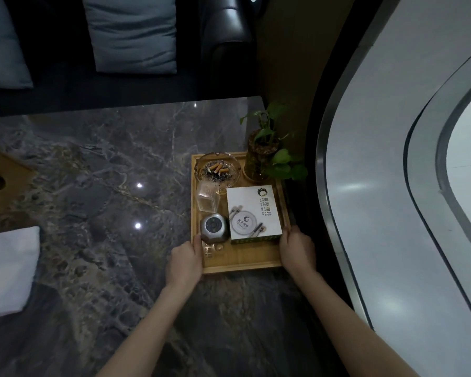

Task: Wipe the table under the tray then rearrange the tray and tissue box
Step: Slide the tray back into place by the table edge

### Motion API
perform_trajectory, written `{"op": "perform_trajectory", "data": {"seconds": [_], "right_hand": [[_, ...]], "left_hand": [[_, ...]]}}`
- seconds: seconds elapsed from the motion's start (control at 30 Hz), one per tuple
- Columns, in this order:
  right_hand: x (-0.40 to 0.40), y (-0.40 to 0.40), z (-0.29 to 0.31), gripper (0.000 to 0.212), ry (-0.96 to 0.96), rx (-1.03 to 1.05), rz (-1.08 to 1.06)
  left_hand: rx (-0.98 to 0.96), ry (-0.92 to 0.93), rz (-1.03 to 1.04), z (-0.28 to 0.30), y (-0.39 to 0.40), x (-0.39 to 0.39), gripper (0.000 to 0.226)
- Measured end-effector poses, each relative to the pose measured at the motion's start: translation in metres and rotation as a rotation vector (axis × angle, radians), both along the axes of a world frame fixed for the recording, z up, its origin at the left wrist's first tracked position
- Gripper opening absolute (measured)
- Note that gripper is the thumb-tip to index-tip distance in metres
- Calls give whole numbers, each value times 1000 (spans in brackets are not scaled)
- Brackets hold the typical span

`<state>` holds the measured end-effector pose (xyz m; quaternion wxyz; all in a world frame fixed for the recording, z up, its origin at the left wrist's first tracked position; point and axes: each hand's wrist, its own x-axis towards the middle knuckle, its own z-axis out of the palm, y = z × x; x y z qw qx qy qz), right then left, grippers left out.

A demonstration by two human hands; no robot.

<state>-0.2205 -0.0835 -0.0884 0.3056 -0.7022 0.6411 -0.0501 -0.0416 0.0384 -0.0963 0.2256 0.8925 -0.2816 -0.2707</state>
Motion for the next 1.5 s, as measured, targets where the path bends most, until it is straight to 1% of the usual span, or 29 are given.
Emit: {"op": "perform_trajectory", "data": {"seconds": [0.07,0.17,0.27,0.5,0.6,0.7,0.8,0.87,0.93,0.97,1.0,1.07,1.13,1.17,1.23,1.33,1.43,1.5], "right_hand": [[-1,3,2,33,87,-61,84],[-1,3,1,29,189,-143,148],[-2,0,-3,27,295,-150,177],[-5,3,-4,24,314,-207,197],[-6,4,-6,22,286,-227,188],[-7,6,-6,23,238,-216,163],[-11,9,-1,29,105,-132,75],[-15,16,2,27,10,-109,34],[-20,33,2,28,-62,-171,34],[-22,44,0,31,-85,-205,43],[-22,56,-3,37,-92,-221,56],[-22,80,-8,52,-27,-206,112],[-22,98,-15,67,62,-187,189],[-23,104,-20,71,85,-184,210],[-25,108,-27,74,108,-185,225],[-28,108,-34,81,101,-192,232],[-25,108,-35,79,118,-192,223],[-23,109,-34,77,125,-193,212]], "left_hand": [[73,-93,-93,6,0,4,58],[189,-201,-199,12,-3,6,58],[253,-255,-296,11,-2,3,56],[280,-319,-336,9,0,-1,54],[278,-319,-323,7,0,-2,54],[302,-367,-333,8,0,-3,54],[290,-389,-319,12,4,-6,49],[208,-365,-266,12,10,-11,38],[96,-351,-199,11,21,-21,30],[40,-350,-184,10,28,-27,28],[3,-359,-193,6,36,-34,31],[-19,-398,-234,-4,50,-47,50],[8,-370,-277,-9,59,-57,69],[26,-350,-302,-11,61,-60,76],[38,-318,-332,-17,63,-62,81],[45,-260,-326,-19,61,-61,84],[57,-235,-279,-21,57,-55,92],[62,-219,-268,-23,54,-50,92]]}}
